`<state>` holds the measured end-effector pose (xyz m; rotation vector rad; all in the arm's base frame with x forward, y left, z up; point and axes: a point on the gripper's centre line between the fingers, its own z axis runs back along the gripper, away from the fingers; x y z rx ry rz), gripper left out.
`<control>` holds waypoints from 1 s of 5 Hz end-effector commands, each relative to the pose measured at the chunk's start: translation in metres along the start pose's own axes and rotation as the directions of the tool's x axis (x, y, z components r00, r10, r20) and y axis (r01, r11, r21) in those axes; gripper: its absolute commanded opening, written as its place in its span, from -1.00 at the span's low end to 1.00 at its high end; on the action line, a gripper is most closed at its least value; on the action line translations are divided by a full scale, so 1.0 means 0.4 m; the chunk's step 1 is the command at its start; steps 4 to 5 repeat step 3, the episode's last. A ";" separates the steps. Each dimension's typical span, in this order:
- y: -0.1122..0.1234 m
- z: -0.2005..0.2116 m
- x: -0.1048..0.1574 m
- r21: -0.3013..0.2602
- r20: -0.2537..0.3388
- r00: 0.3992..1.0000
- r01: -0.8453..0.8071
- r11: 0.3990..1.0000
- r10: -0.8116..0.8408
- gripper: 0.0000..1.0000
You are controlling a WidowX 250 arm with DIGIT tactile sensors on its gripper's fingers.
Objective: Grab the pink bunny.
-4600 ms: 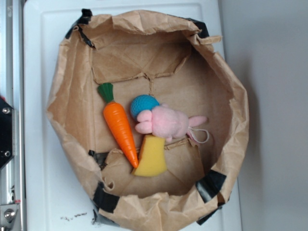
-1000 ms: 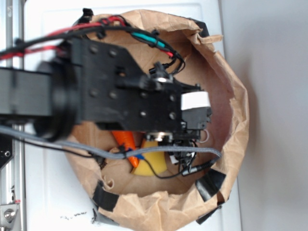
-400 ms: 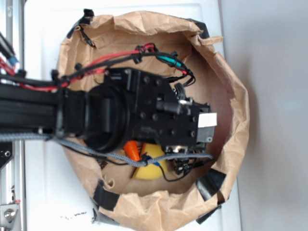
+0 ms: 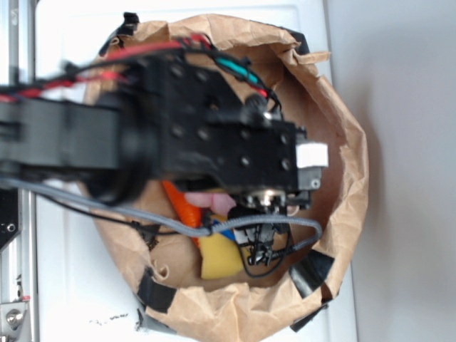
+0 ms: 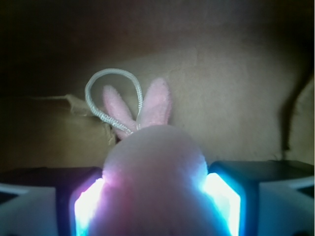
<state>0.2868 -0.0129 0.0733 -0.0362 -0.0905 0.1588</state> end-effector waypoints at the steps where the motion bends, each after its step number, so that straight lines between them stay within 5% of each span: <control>1: 0.036 0.175 -0.012 -0.105 0.120 0.993 0.021 0.994 -0.009 -1.00; 2: 0.050 0.191 -0.031 -0.120 0.157 0.988 0.018 0.993 0.001 -1.00; 3: 0.059 0.186 -0.044 -0.071 0.222 0.975 0.029 0.997 -0.013 -1.00; 5: 0.059 0.186 -0.044 -0.071 0.222 0.975 0.029 0.997 -0.013 -1.00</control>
